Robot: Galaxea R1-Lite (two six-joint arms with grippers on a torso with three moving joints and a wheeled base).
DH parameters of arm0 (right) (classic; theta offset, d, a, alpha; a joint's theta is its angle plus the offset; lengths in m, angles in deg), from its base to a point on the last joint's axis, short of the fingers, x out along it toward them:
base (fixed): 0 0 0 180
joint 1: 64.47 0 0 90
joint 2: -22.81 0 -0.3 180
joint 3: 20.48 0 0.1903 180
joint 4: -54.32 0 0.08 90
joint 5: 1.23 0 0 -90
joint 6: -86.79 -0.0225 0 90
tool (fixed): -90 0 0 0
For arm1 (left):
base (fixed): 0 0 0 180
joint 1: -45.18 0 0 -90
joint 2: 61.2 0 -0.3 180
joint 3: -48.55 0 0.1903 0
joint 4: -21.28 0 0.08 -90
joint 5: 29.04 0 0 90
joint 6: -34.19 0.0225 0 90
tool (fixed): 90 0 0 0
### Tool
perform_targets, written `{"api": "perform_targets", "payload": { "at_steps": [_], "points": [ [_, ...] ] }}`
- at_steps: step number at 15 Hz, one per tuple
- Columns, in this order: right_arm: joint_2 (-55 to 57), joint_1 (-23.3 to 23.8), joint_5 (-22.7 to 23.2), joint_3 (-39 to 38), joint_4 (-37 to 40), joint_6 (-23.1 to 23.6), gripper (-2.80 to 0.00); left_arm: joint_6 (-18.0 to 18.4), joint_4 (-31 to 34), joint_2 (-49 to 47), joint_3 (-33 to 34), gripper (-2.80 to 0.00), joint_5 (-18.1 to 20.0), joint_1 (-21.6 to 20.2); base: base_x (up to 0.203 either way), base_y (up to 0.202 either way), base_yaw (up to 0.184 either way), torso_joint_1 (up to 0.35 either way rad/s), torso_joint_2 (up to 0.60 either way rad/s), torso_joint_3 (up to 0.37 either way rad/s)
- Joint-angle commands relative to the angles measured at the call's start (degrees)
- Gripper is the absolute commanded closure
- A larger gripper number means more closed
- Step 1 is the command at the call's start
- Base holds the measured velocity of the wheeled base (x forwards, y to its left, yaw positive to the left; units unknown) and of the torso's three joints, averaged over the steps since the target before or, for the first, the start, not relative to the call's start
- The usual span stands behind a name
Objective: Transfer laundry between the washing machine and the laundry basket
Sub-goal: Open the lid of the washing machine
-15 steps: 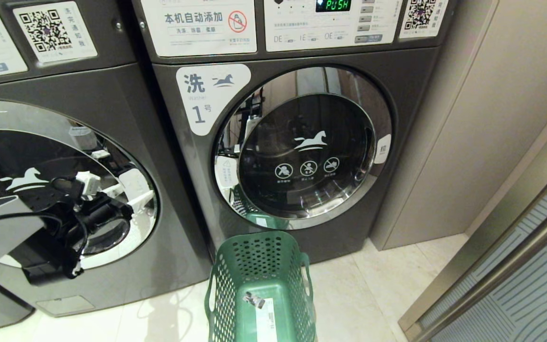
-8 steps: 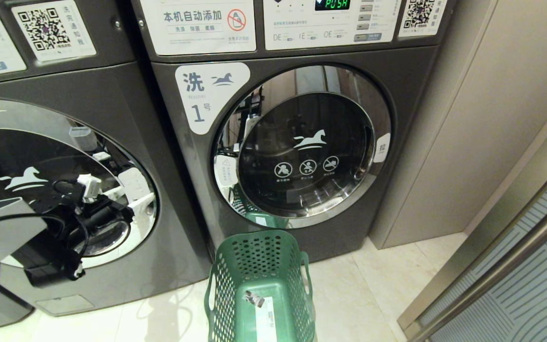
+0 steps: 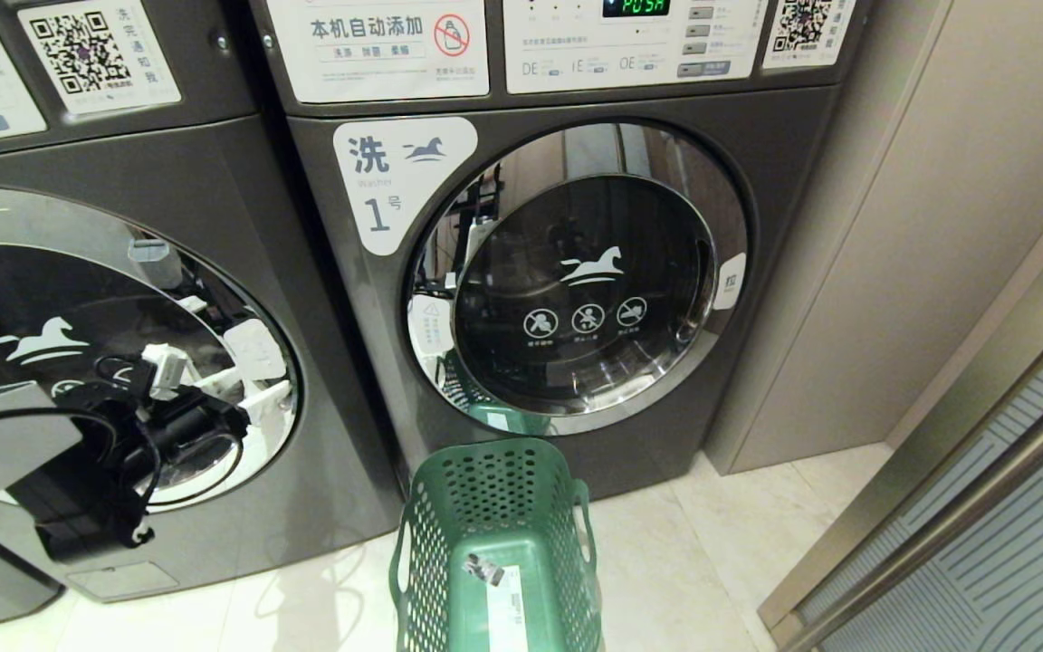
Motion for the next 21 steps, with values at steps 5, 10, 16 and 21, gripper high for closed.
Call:
{"api": "perform_targets", "payload": {
  "at_steps": [5,10,16,21],
  "points": [
    [0.1,0.0,0.0,0.0,0.0,0.0,0.00,-0.7,-0.6,0.0,-3.5,-2.80,-0.5,0.0,0.000,0.000,0.000,0.000,0.00,0.000],
    [0.1,0.0,0.0,0.0,0.0,0.0,0.00,-1.0,-0.6,-0.5,-7.4,-2.80,-2.1,0.0,0.000,0.000,0.000,0.000,0.00,0.000],
    [0.1,0.0,0.0,0.0,0.0,0.0,0.00,-4.8,-0.6,-1.8,-12.2,-2.80,-0.3,1.4,0.000,0.000,0.000,0.000,0.00,0.000],
    [0.1,0.0,0.0,0.0,0.0,0.0,0.00,-5.7,-0.6,-2.1,-13.0,-2.80,0.8,2.6,0.000,0.000,0.000,0.000,0.00,0.000]
  ]
}}
